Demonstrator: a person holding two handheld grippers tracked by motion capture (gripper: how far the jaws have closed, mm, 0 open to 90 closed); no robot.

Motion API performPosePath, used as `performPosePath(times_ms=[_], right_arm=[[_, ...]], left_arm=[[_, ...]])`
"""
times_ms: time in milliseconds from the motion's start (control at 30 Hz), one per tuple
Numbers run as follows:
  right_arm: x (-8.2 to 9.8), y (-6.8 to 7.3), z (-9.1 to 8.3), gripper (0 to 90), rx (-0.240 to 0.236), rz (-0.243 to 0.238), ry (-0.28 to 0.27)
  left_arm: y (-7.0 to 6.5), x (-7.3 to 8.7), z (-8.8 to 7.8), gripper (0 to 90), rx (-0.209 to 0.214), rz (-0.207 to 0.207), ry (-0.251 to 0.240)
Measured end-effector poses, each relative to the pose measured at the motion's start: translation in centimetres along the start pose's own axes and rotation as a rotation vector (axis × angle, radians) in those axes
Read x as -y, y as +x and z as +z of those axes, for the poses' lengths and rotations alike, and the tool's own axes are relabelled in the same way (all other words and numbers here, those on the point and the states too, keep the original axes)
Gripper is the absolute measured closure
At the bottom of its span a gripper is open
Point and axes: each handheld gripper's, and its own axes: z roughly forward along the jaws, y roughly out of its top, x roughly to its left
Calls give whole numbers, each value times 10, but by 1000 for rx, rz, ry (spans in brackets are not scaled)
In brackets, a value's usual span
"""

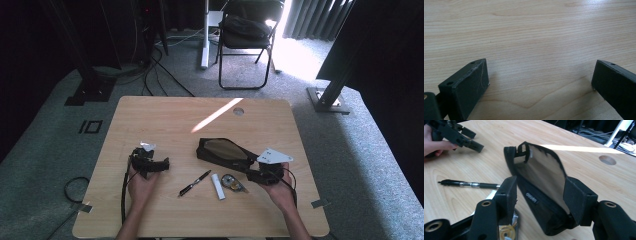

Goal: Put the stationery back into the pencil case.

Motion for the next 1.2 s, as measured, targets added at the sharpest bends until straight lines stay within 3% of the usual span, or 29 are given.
performPosePath(times_ms=[433, 1200], right_arm=[[11, 23, 11, 453, -38, -42, 39], [28, 34, 38, 437, -80, -52, 127]], left_arm=[[0, 0, 0, 13, 0, 0, 0], [0, 0, 0, 13, 0, 0, 0]])
